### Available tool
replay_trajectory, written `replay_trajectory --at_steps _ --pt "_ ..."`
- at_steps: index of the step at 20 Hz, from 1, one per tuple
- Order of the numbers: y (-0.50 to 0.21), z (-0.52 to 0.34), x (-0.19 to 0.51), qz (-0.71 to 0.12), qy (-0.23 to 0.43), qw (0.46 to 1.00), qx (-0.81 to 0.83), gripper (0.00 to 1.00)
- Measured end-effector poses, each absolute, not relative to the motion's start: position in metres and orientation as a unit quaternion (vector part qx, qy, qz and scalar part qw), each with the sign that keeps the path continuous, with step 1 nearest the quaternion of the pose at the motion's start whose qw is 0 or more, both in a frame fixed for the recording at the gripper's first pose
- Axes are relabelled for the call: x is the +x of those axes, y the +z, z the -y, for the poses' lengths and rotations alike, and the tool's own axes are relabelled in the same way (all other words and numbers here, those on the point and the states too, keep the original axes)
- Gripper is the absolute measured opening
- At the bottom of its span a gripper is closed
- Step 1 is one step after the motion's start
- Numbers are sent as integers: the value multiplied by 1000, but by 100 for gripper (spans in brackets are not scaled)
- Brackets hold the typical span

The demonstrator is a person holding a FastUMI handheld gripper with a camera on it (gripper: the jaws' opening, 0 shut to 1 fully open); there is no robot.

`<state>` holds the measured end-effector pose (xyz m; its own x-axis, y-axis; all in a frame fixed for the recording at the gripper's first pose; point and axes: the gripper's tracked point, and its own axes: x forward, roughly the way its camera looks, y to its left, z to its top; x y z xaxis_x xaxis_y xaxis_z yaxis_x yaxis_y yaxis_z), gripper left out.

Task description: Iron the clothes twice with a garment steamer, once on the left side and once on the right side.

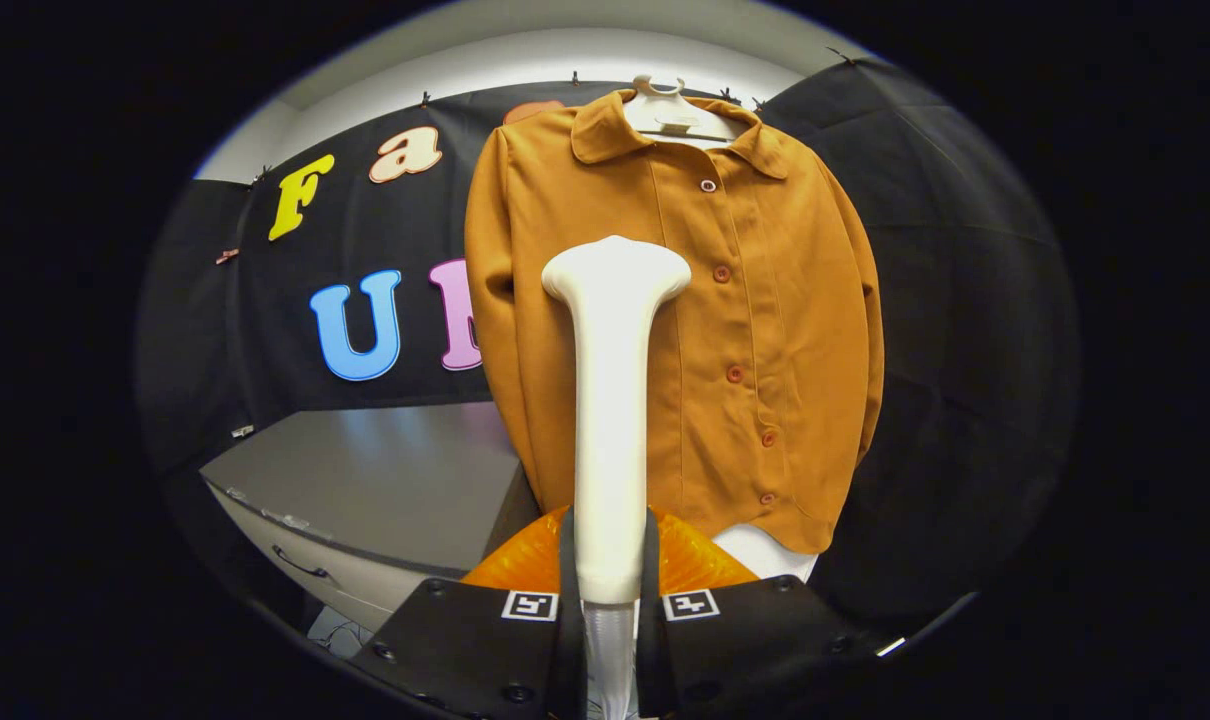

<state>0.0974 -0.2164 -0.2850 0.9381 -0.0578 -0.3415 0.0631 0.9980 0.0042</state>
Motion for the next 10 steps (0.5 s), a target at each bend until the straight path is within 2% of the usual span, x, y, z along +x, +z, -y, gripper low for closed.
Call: replay_trajectory --at_steps 10 --pt "-360 233 45 -255 -60 965 21 23"
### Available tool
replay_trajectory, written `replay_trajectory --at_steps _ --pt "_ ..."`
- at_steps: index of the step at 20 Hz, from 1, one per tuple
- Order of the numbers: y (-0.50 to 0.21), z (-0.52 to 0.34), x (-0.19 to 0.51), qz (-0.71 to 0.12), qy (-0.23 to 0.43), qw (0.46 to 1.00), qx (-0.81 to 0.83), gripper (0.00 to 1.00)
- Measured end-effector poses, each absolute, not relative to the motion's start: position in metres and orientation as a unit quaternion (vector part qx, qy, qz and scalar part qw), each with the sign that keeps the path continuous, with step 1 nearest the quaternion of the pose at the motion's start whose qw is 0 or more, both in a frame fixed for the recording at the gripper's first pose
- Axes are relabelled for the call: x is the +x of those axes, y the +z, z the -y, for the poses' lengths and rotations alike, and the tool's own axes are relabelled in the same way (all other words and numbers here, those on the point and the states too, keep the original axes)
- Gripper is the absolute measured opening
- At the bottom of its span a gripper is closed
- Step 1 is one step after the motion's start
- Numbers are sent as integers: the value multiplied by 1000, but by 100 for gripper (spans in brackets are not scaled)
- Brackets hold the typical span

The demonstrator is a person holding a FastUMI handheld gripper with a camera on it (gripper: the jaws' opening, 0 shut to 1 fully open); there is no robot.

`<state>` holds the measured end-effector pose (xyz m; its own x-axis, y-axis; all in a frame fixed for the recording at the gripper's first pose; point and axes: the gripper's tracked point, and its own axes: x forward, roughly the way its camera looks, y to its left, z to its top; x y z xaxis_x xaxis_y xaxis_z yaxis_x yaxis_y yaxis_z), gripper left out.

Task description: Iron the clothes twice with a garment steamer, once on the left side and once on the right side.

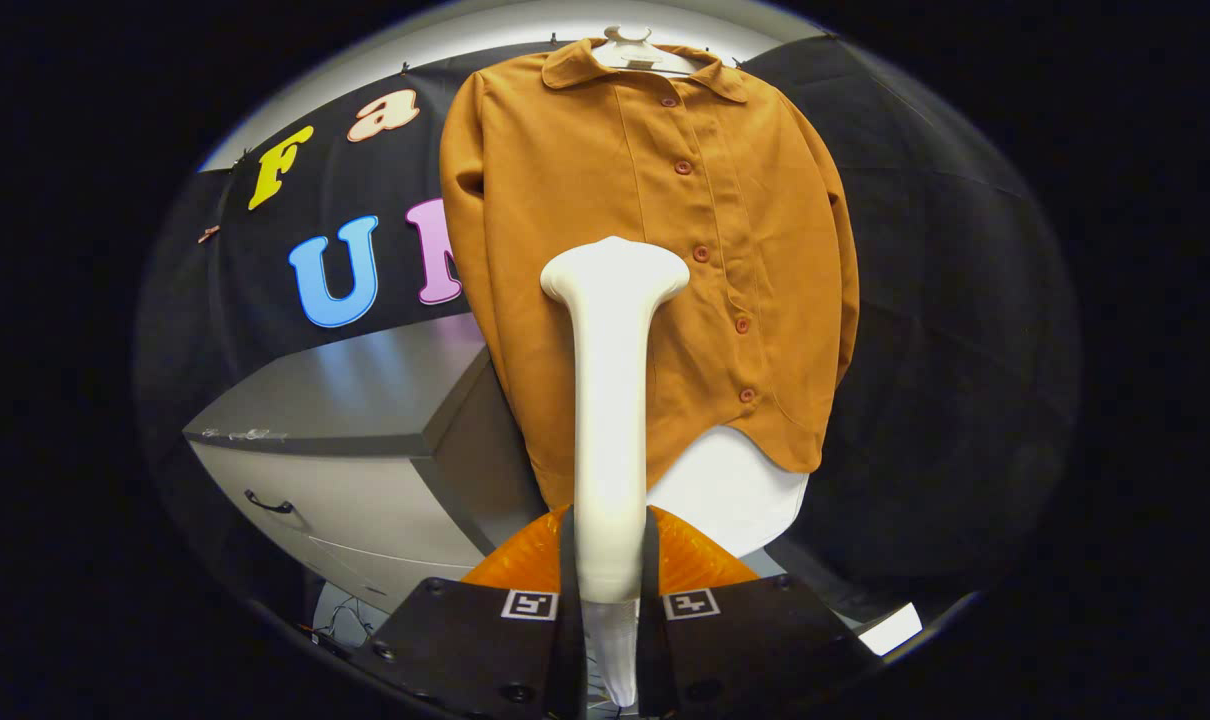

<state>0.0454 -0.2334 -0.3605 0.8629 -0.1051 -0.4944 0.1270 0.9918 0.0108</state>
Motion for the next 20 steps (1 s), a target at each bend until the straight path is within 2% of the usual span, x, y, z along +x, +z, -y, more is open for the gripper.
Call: replay_trajectory --at_steps 5,10,20 --pt "-374 234 14 -277 -61 959 21 23" --pt "-347 230 -8 -263 -56 963 22 23" --pt "-192 241 -11 -137 -50 989 11 23"
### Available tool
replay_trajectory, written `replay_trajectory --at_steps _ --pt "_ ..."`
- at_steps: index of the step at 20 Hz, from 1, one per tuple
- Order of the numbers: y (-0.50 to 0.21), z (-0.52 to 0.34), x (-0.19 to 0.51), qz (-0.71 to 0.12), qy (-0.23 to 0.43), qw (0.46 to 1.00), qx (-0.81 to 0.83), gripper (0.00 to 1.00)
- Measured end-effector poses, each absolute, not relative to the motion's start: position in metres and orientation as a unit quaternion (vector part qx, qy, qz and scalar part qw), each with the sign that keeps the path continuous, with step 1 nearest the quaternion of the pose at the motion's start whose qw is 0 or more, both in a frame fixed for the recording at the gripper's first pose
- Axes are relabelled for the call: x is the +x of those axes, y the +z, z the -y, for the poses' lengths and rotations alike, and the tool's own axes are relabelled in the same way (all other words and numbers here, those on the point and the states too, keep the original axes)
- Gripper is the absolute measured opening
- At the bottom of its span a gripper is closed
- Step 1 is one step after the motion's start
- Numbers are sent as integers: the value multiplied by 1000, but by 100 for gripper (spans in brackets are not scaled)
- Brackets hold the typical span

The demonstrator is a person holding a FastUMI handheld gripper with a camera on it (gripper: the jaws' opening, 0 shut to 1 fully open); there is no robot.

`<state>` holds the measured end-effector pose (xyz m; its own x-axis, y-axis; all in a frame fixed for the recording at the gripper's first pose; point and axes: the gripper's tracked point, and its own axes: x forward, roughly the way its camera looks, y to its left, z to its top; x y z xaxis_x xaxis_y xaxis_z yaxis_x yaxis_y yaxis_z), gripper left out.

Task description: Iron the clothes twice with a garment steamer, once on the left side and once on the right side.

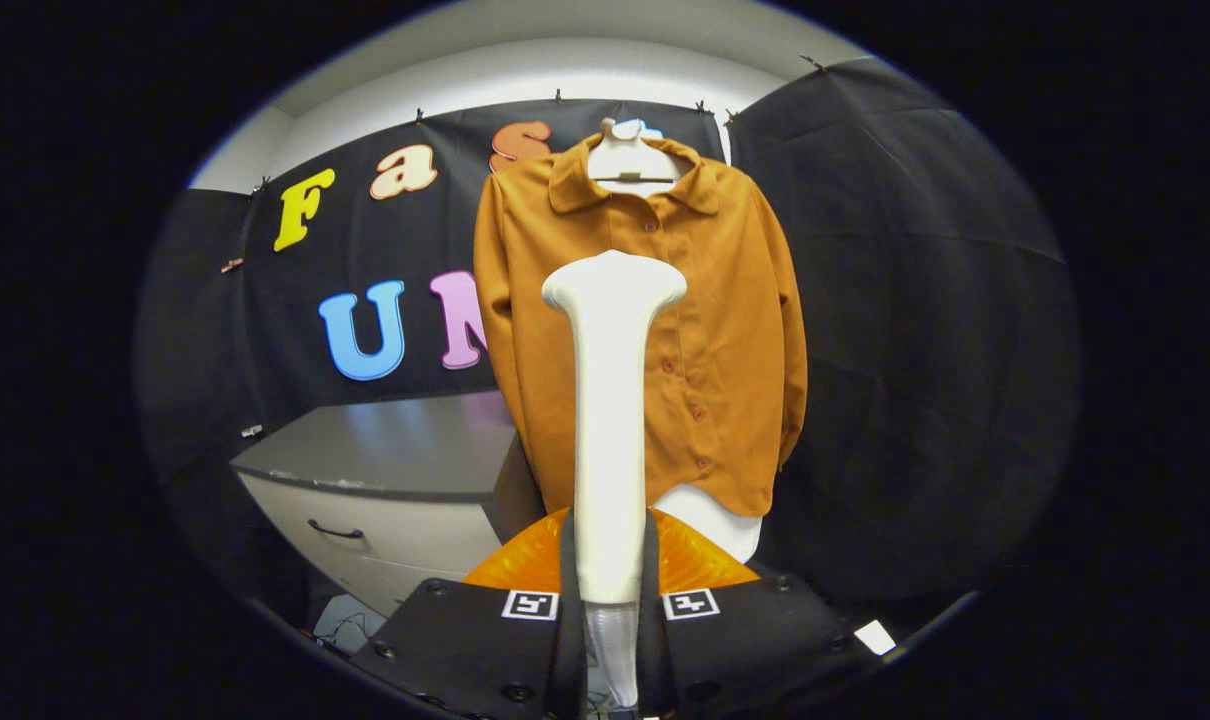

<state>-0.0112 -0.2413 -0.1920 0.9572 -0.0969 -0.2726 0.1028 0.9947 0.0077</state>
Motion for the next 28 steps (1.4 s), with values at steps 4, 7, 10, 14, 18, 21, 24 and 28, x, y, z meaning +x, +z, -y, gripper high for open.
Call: replay_trajectory --at_steps 4,7,10,14,18,21,24,28 --pt "-132 260 -5 -86 -62 994 10 23" --pt "-98 284 12 -60 -80 995 3 23" --pt "-76 313 30 -37 -92 995 5 23" --pt "-73 350 60 -24 -97 995 0 23" --pt "-89 375 93 -21 -81 996 18 23" --pt "-105 384 118 -28 -68 997 20 23" --pt "-126 386 138 -41 -52 998 22 23" --pt "-147 390 150 -44 -42 998 30 23"
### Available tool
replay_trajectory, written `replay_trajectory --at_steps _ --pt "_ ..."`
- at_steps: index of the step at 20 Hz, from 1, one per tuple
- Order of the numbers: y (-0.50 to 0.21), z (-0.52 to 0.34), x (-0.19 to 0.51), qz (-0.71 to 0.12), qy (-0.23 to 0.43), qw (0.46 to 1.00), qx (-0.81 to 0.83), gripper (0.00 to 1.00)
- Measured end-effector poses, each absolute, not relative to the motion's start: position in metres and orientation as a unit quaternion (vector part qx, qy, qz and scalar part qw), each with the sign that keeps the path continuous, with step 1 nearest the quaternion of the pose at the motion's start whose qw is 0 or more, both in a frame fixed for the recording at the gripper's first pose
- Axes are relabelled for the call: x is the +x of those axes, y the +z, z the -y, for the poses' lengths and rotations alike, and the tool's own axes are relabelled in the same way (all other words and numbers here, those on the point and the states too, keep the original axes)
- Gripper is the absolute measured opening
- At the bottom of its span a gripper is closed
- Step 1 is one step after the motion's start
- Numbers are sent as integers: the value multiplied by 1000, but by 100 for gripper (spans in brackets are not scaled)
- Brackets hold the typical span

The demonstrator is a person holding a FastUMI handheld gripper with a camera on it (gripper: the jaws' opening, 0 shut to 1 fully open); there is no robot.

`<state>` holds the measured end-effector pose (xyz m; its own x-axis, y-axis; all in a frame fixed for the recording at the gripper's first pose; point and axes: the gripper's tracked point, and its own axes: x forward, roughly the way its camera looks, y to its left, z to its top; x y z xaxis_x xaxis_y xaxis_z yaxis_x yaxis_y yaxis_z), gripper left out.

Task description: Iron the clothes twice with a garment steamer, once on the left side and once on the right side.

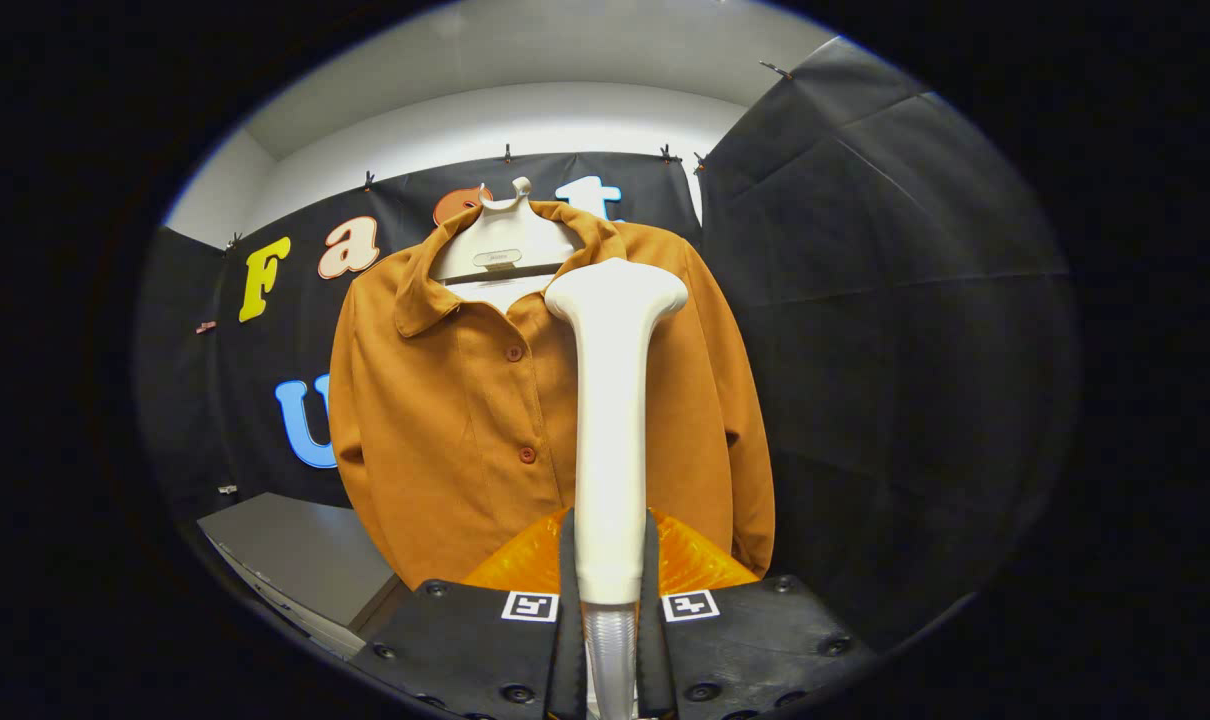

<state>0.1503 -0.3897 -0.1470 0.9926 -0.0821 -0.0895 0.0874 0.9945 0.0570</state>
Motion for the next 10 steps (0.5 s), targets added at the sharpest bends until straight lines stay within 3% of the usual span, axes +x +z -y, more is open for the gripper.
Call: replay_trajectory --at_steps 10 --pt "-223 401 141 -107 -37 993 30 23"
